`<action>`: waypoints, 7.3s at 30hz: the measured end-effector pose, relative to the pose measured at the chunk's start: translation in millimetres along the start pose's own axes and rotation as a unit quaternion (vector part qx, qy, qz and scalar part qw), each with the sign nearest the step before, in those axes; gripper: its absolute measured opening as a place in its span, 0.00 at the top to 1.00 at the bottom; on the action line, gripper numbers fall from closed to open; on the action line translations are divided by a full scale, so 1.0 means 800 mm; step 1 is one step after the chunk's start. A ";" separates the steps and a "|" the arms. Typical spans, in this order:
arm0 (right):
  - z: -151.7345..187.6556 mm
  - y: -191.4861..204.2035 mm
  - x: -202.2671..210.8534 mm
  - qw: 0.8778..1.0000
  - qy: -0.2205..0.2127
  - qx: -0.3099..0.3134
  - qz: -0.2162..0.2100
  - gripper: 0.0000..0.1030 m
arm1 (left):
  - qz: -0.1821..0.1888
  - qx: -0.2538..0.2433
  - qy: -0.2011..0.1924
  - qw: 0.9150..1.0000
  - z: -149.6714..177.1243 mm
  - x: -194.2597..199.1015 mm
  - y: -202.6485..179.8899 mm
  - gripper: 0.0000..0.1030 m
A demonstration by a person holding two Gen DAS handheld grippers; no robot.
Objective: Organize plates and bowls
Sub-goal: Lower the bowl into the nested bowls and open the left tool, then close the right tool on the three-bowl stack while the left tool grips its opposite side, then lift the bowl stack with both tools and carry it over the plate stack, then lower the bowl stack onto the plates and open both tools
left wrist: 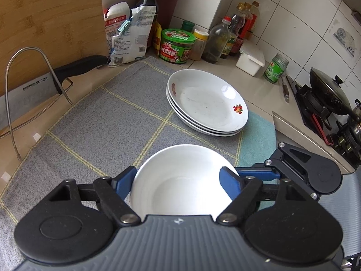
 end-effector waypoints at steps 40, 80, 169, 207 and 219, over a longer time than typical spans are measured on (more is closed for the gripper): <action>0.094 -0.060 -0.040 0.972 0.018 0.165 -0.169 0.00 | -0.247 0.119 -0.105 0.956 0.158 -0.007 0.017 0.01; 0.038 -0.035 -0.065 0.889 -0.005 0.331 -0.317 0.18 | -0.099 -0.107 -0.024 0.989 0.105 -0.033 -0.006 0.25; 0.077 -0.283 -0.051 0.945 0.034 0.286 -0.154 0.18 | -0.049 -0.344 0.003 0.938 -0.081 -0.187 -0.117 0.25; 0.080 -0.285 -0.040 0.965 0.053 0.200 -0.164 0.00 | -0.197 -0.104 -0.147 0.964 -0.081 -0.101 -0.074 0.01; 0.103 -0.279 0.017 0.991 0.130 0.016 -0.003 0.00 | -0.262 0.123 -0.197 0.937 -0.013 -0.027 -0.078 0.01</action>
Point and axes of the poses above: each gripper's, at about its wrist camera, not at the fingertips, and x roughly against the way its jaws point, y to its left, z to its underside, the point moved 10 cm from there along -x, roughly the way its jaws point, and after that the axes turned 13 degrees about x, right-handed, at the moved point
